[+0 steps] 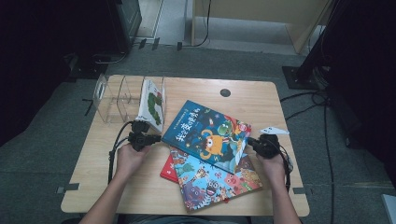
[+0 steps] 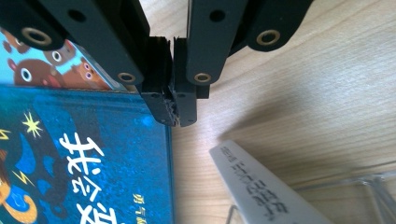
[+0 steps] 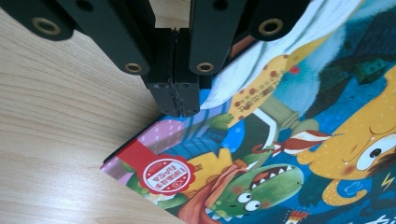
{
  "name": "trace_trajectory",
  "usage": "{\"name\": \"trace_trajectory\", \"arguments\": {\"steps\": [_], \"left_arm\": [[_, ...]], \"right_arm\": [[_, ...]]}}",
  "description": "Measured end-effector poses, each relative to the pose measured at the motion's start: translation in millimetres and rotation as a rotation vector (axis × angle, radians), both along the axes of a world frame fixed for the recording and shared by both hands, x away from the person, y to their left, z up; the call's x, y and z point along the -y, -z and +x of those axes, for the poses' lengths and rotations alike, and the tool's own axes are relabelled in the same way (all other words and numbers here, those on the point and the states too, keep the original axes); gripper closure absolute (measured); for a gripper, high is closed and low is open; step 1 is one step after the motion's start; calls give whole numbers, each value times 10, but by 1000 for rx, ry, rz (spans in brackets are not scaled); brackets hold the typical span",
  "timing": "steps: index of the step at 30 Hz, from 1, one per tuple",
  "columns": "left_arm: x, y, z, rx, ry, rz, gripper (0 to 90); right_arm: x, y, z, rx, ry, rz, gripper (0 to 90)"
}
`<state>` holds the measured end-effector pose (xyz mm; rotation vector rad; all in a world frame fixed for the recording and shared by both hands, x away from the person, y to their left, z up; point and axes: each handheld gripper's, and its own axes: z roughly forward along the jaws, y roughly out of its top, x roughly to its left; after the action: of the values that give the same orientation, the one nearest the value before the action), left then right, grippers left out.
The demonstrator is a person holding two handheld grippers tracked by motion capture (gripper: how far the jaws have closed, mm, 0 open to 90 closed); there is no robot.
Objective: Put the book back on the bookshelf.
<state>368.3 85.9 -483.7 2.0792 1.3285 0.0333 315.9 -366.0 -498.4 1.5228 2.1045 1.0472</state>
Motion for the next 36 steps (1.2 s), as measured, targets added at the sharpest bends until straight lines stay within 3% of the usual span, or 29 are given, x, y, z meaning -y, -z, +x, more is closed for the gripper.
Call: {"name": "trace_trajectory", "arguments": {"steps": [8,11,16,21,24,25,26,27,32,33,36], "left_arm": [[55,-12,-98,-22,40,-7,898],[110,-14,-180,-34,69,-30,899],[185,-28,-276,-25,94,-19,898],[208,-47,-378,-33,104,-53,897],[255,-52,-450,-65,146,-122,865],[255,-52,-450,-65,146,-122,866],[345,-70,-513,-21,152,-73,874],[373,-80,-521,-17,158,-58,883],[342,-97,-487,-4,131,-39,897],[286,-109,-451,-1,100,-49,898],[231,-116,-365,5,73,-59,898]], "right_arm": [[51,12,20,-3,11,12,897],[77,21,33,-11,16,19,897],[111,25,52,-18,16,23,898],[138,21,66,-22,7,29,900],[150,19,74,-27,1,32,900],[152,18,78,-29,-2,32,900],[155,16,81,-30,-6,31,900],[157,14,85,-31,-6,31,900],[148,7,93,-28,-5,22,900],[150,8,95,-28,-6,23,900],[147,9,97,-27,-2,21,900]]}}
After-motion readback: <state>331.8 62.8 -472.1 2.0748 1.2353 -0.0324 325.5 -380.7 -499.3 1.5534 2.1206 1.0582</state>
